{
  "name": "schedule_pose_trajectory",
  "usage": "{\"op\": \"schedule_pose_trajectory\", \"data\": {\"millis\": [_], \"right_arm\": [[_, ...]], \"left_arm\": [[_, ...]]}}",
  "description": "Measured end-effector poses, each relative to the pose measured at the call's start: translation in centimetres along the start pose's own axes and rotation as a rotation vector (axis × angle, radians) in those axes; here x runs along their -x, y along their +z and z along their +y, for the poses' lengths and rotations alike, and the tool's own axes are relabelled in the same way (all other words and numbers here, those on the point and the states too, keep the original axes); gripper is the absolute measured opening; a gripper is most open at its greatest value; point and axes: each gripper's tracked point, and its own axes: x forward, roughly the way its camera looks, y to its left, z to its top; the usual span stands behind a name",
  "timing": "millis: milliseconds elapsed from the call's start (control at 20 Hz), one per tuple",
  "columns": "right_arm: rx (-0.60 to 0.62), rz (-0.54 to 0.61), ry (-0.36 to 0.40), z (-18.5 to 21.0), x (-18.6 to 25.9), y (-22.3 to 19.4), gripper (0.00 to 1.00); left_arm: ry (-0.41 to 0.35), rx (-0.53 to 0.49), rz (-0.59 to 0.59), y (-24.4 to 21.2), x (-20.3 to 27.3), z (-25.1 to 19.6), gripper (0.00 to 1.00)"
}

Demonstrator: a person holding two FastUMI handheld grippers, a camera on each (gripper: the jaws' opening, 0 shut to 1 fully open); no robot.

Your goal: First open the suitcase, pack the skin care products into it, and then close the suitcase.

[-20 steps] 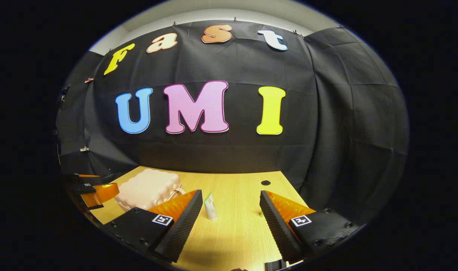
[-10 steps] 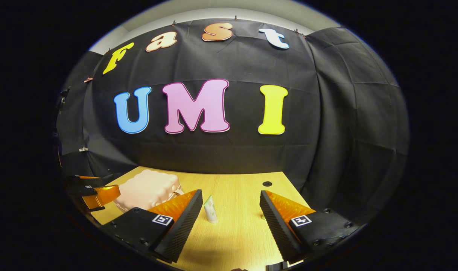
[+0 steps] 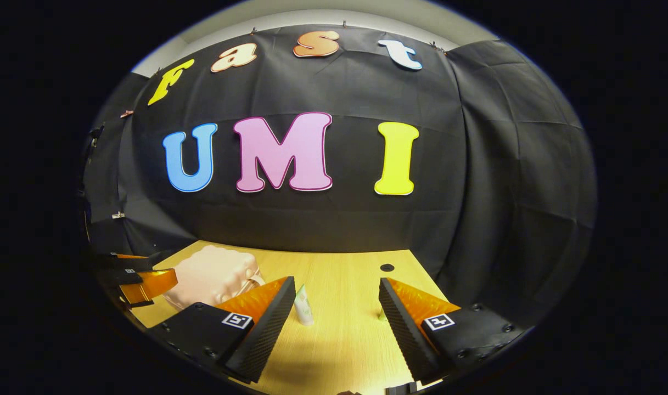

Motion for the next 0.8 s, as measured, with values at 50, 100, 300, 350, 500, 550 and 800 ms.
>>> {"op": "schedule_pose_trajectory", "data": {"millis": [50, 100, 300, 350, 500, 550, 800], "right_arm": [[0.000, 0.004, -0.003, -0.1, 0.0, 0.1, 0.97], [-0.003, 0.007, -0.005, -0.2, -0.1, 0.3, 0.97], [0.003, -0.001, 0.001, -0.8, -1.3, 1.1, 0.97], [0.009, -0.003, 0.002, -0.9, -1.5, 1.3, 0.97], [0.019, 0.010, 0.011, -1.7, -2.3, 0.5, 0.97], [0.021, 0.021, 0.015, -2.0, -2.5, -0.1, 0.97], [0.055, 0.082, 0.022, -3.0, -2.5, -2.7, 0.97]], "left_arm": [[-0.002, -0.011, 0.010, 0.1, -0.6, -0.1, 0.97], [-0.010, -0.019, 0.017, 0.4, -1.3, -0.4, 0.97], [-0.066, -0.021, 0.080, -0.1, -5.4, -2.6, 0.97], [-0.089, -0.023, 0.099, -0.4, -6.3, -3.4, 0.97], [-0.151, -0.034, 0.185, -2.8, -10.3, -5.4, 0.97], [-0.160, -0.032, 0.218, -4.0, -11.4, -5.9, 0.97], [-0.178, -0.053, 0.349, -7.9, -16.5, -7.5, 0.98]]}}
